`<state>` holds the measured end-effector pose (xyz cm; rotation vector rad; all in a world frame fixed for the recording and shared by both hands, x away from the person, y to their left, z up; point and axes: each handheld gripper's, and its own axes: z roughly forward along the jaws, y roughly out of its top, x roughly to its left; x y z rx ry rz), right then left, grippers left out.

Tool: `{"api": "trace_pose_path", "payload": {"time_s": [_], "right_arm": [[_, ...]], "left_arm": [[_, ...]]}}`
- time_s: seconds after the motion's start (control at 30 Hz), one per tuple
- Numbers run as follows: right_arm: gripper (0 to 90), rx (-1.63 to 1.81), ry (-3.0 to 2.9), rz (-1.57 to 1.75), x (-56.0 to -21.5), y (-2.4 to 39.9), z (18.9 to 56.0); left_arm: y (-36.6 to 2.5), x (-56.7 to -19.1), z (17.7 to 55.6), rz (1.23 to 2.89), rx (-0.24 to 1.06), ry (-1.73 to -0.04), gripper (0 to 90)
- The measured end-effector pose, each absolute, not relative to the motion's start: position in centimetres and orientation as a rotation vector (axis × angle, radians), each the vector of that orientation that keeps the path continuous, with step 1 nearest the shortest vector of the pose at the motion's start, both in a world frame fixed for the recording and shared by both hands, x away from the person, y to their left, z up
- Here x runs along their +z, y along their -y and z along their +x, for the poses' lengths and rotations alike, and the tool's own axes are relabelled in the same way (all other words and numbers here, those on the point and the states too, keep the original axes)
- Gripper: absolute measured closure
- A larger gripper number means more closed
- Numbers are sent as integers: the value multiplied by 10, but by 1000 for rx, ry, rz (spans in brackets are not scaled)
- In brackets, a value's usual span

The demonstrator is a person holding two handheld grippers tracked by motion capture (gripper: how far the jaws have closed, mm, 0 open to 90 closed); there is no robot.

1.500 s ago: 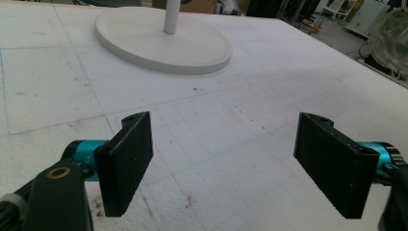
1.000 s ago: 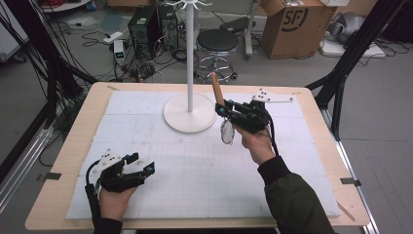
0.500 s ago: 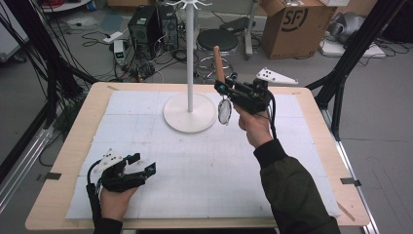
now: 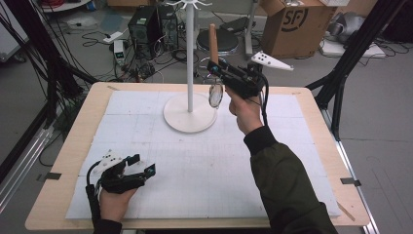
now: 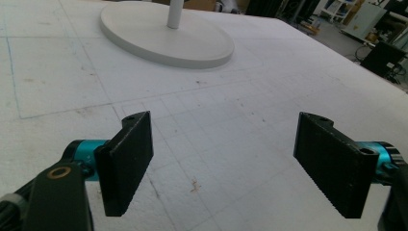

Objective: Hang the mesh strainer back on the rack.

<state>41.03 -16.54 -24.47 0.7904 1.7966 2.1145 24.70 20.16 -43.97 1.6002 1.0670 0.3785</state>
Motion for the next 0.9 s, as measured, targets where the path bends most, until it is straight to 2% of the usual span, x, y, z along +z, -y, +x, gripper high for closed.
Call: {"api": "trace_pose_path", "payload": {"time_s": [0.5, 0.9], "right_arm": [[684, 2149, -1743, 790, -224, 147, 437], [684, 2041, -1755, 821, -216, 133, 447]], "left_arm": [[-206, -441, 246, 1591, 376, -1078, 221], [-207, -441, 246, 1580, 373, -1076, 222]]}}
